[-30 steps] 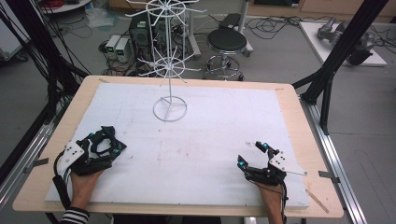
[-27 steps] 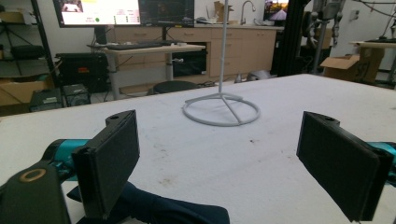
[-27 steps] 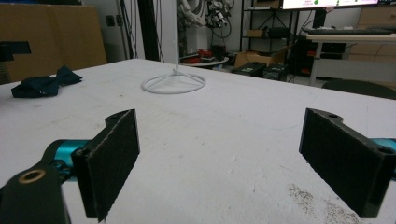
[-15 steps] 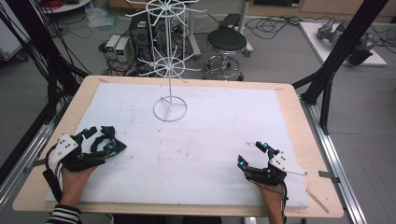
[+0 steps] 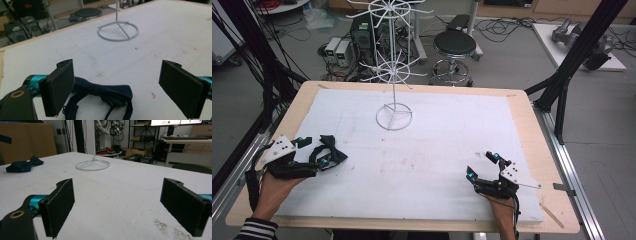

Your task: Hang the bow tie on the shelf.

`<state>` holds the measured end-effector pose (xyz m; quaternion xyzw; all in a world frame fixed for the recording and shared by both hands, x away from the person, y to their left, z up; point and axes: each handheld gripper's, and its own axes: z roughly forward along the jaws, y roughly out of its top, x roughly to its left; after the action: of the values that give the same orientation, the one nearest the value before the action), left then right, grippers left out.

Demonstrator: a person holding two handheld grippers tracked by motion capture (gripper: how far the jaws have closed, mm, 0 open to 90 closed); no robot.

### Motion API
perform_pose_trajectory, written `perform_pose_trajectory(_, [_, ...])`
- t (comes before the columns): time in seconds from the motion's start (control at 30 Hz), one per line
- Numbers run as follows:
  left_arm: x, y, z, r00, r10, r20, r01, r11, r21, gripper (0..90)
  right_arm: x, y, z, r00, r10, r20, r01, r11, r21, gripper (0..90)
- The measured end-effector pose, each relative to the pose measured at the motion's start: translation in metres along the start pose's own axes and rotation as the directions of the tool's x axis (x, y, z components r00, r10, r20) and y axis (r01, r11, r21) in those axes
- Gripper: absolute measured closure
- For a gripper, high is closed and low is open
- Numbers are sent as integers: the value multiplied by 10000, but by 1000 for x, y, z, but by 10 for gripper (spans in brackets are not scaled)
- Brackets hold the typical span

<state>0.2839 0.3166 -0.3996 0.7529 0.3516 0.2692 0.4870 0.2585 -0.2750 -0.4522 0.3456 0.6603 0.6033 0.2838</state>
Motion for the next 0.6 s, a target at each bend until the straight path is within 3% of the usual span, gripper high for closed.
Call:
perform_pose_trajectory(0.13, [2, 2, 2, 9993, 30, 375, -50, 9987, 515, 135, 0, 0, 0, 10000, 4, 6, -4, 10000, -2, 112])
perform_pose_trajectory(0.2, [3, 4, 4, 9985, 57, 552, -111, 9952, 969, 135, 0, 0, 0, 10000, -1, 21, 1, 10000, 0, 112])
perform_pose_trajectory(0.23, [4, 7, 7, 9973, 97, 733, -204, 9890, 1464, 135, 0, 0, 0, 10000, -7, 28, 7, 10000, 3, 112])
perform_pose_trajectory(0.27, [4, 7, 7, 9973, 97, 733, -204, 9890, 1464, 135, 0, 0, 0, 10000, -7, 28, 7, 10000, 3, 112])
perform_pose_trajectory(0.3, [6, 9, 9, 9952, 241, 946, -427, 9790, 1993, 135, 0, 0, 0, 10000, -17, 28, 17, 10000, -3, 112])
perform_pose_trajectory(0.37, [6, 10, 11, 9944, 313, 1011, -528, 9746, 2177, 135, 0, 0, 0, 10000, -19, 18, 19, 10000, -7, 112])
perform_pose_trajectory(0.4, [8, 10, 14, 9921, 339, 1207, -634, 9662, 2498, 135, 0, 0, 0, 10000, -35, 29, 35, 10000, 0, 112])
perform_pose_trajectory(0.43, [8, 10, 14, 9921, 339, 1207, -634, 9662, 2498, 135, 0, 0, 0, 10000, -31, 30, 31, 10000, -1, 113])
perform_pose_trajectory(0.47, [9, 9, 16, 9904, 231, 1363, -595, 9612, 2693, 135, 0, 0, 0, 10000, -31, 30, 31, 10000, -1, 113])
perform_pose_trajectory(0.5, [11, 9, 18, 9899, 206, 1399, -616, 9533, 2955, 135, 0, 0, 0, 10000, -47, 40, 47, 10000, 6, 112])
perform_pose_trajectory(0.53, [12, 8, 21, 9890, 267, 1454, -748, 9388, 3361, 135, 0, 0, 0, 10000, -47, 43, 47, 10000, -2, 112])
perform_pose_trajectory(0.57, [12, 8, 22, 9889, 262, 1461, -764, 9338, 3495, 135, 0, 0, 0, 10000, -48, 47, 48, 10000, 1, 112])
perform_pose_trajectory(0.6, [12, 8, 22, 9889, 262, 1461, -764, 9338, 3495, 136, 0, 0, 0, 10000, -62, 47, 62, 10000, 1, 112])
